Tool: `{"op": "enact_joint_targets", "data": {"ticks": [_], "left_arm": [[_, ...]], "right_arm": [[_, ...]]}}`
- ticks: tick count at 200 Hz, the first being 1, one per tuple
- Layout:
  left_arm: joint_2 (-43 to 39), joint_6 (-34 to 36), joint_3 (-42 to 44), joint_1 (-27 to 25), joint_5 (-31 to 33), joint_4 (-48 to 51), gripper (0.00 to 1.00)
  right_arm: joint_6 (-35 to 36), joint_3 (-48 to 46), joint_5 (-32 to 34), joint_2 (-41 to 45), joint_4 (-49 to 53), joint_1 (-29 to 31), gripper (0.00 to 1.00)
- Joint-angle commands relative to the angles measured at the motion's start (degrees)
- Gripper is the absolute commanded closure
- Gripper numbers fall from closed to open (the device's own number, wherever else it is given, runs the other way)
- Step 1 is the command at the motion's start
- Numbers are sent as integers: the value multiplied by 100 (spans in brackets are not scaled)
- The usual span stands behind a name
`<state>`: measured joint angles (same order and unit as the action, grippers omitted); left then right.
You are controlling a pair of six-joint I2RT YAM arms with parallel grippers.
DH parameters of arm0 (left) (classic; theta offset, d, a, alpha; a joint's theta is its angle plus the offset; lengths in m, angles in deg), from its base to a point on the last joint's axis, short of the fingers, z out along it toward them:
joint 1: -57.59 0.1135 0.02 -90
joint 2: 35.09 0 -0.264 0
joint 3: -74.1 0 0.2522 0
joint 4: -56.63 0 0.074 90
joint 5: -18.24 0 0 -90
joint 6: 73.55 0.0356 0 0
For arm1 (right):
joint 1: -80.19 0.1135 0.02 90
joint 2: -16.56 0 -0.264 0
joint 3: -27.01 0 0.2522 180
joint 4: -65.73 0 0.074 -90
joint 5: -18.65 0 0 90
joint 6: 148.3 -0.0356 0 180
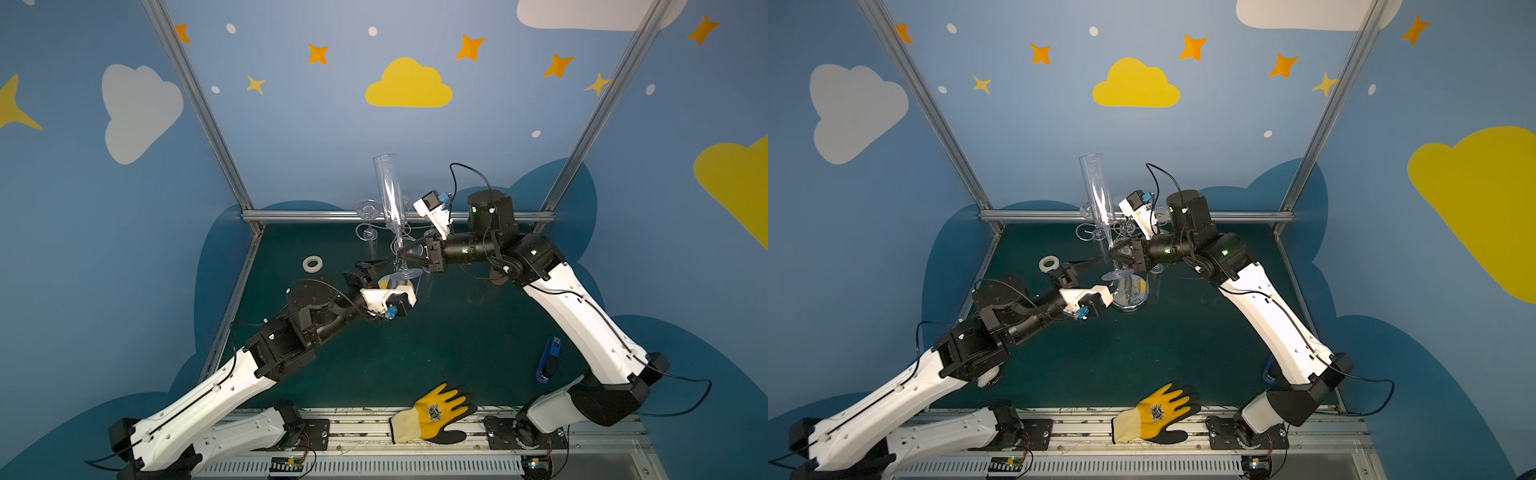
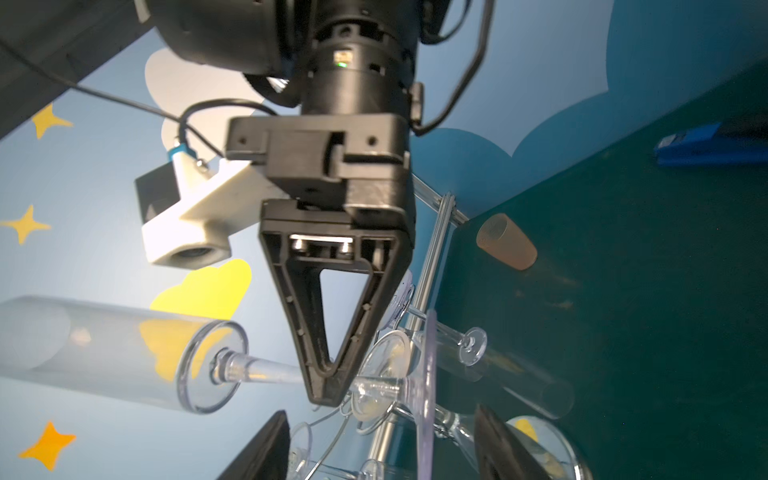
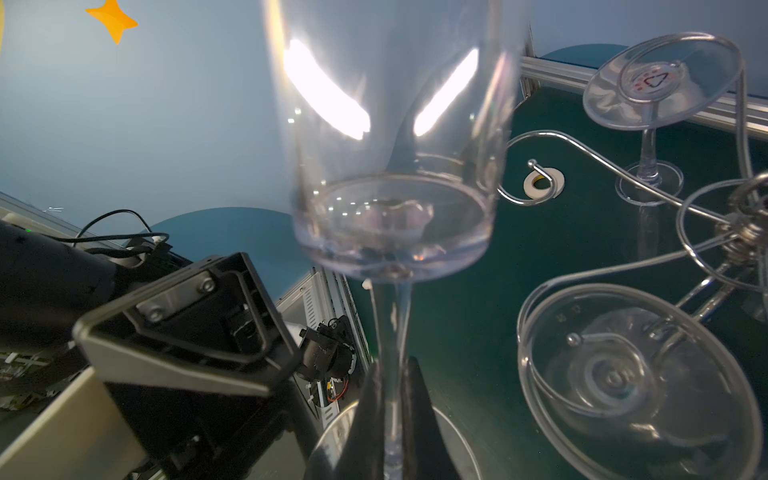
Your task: Take the wine glass off the wine glass rack
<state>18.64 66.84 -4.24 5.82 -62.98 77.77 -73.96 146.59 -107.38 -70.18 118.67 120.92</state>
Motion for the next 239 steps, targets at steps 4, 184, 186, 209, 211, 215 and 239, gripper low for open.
{"op": "enact_joint_targets", "data": {"ticks": [4,184,186,209,211,215,239], "left_arm": [[-307,-1410,-118,21,-344,-529,20],[1285,-7566,-2275,2162,-4515,-776,14],[1286,-7563,-2271,2162,-4516,-780,14],[1321,-7691,-2211,2162,-4599,-949,16],[1319,-7693,-2207,2162,-4601,-955,17],[1327,-7715,-2201,2162,-4600,-977,17],[1342,-7785,-2154,2162,-4605,-1110,20]], "right_arm": [[312,-64,258,333,-278,23,100],[1276,-2318,401,1801,-2029,428,100],[1276,-2326,403,1796,-2035,432,100],[1277,-2407,404,1792,-2087,541,100],[1276,-2421,404,1792,-2087,552,100],[1272,-2434,404,1792,-2110,564,100],[1237,-2550,413,1796,-2212,661,100]]}}
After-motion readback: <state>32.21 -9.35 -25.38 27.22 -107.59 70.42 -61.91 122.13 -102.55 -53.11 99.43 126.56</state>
